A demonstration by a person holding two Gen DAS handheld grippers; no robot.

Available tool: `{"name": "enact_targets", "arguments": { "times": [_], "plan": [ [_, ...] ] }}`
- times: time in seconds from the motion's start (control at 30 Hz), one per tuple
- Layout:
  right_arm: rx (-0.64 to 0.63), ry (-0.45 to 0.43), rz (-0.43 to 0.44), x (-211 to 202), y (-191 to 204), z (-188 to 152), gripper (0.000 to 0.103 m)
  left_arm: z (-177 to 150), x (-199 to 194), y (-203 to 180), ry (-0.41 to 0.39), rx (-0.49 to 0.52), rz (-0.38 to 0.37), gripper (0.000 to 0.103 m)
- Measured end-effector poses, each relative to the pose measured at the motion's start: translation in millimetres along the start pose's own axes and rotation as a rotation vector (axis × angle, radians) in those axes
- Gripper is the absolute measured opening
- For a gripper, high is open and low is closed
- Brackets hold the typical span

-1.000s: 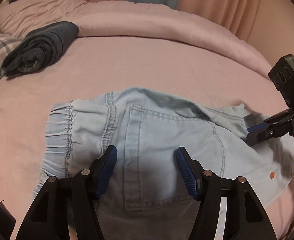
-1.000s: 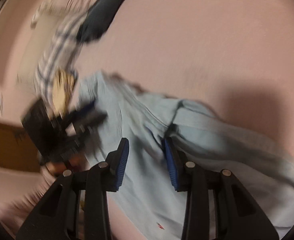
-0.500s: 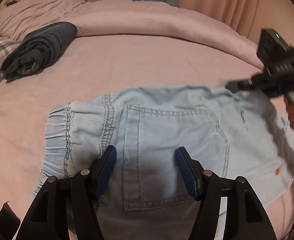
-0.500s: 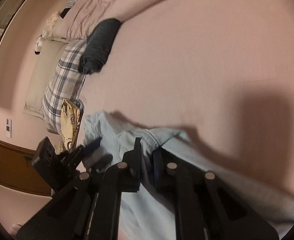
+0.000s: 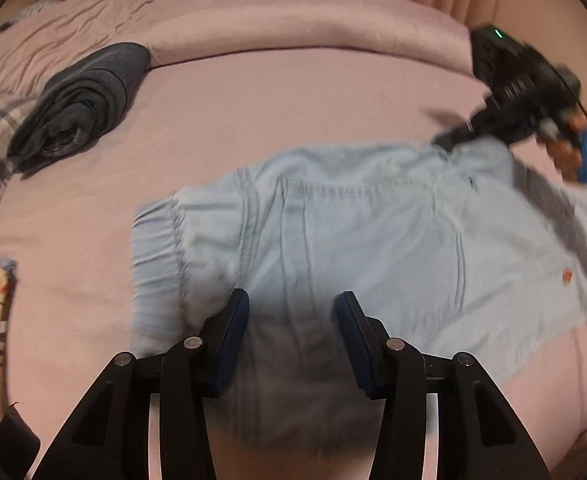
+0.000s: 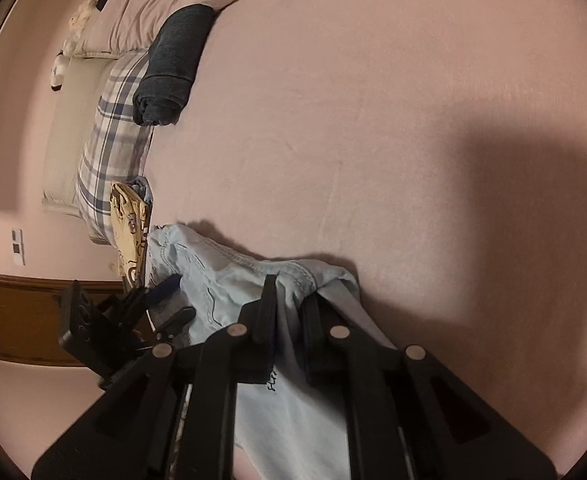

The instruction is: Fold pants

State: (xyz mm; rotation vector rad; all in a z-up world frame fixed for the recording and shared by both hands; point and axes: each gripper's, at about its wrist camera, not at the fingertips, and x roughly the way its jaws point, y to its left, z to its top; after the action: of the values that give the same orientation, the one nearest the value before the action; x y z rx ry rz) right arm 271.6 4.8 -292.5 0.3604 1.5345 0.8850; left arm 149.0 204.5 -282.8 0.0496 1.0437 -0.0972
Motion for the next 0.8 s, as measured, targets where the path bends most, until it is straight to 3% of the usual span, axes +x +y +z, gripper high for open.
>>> {"name": "enact_targets", "arguments": {
  "times": [0.13, 0.3, 0.43, 0.53, 0.57, 0.63, 0.7, 0.8],
  "plan": [
    [0.016, 0.004, -0.027, 8, -4, 0, 0.007, -19, -7, -2, 0.042, 0.019, 0.016, 0.049],
    [0.042, 0.001, 0.015, -2, -6, 1, 0.007, -29, -15, 6, 0.072, -0.006, -0.004, 0.049],
    [0.027, 0.009, -0.012, -13, -1, 0, 0.017, -31, -20, 8, 0.096, 0.013, 0.033, 0.049],
    [0.042, -0.059, -0.123, -38, -7, 1, 0.025, -31, -23, 14, 0.116, 0.006, 0.052, 0.049],
    [0.035, -0.128, -0.241, -54, -7, 1, 0.025, -30, -23, 15, 0.124, 0.006, 0.060, 0.049],
    [-0.024, -0.180, -0.358, -67, 3, -6, 0.025, -25, -22, 14, 0.140, 0.041, 0.097, 0.049],
    [-0.156, -0.190, -0.348, -70, 26, -27, 0.025, -26, -25, 10, 0.140, 0.073, 0.124, 0.049],
    [-0.314, -0.221, -0.336, -66, 54, -61, 0.025, -26, -22, 15, 0.155, 0.057, 0.105, 0.049]
  ]
}}
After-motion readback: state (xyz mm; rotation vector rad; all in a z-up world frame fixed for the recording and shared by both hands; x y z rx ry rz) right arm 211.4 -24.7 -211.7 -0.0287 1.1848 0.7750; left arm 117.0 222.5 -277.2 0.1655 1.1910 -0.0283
